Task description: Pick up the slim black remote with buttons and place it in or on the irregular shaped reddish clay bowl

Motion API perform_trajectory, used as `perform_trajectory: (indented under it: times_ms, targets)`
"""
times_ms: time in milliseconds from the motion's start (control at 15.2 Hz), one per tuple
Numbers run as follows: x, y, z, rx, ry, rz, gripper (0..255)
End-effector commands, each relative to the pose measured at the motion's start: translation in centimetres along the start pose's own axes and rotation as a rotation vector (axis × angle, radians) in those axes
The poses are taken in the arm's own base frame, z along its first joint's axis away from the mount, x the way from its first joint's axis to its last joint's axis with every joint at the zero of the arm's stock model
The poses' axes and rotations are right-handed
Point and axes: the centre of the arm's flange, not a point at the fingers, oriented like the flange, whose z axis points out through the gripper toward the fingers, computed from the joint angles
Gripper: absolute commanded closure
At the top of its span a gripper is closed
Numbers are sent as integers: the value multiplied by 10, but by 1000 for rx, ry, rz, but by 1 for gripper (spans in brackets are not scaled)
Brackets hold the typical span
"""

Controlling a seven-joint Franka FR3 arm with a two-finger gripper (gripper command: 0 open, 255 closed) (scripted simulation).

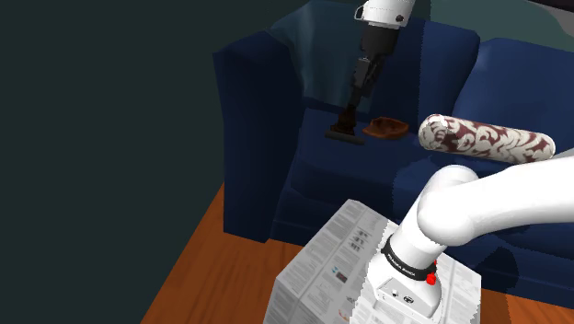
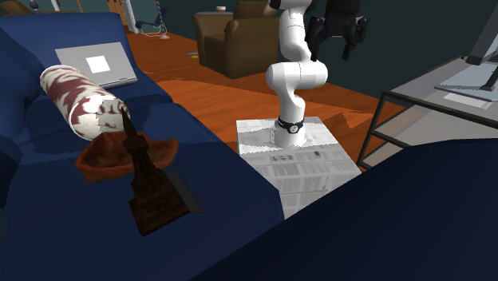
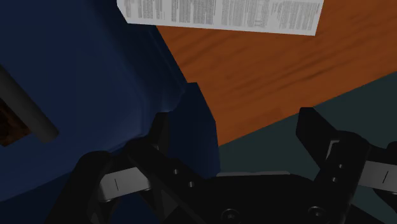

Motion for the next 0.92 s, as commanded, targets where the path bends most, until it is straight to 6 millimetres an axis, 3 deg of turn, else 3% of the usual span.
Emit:
perform_trajectory:
  times_ms: [0,858]
  targets:
    - [0,0,0,0,0,0,0]
    - [24,115,108,-103,44,-149,0]
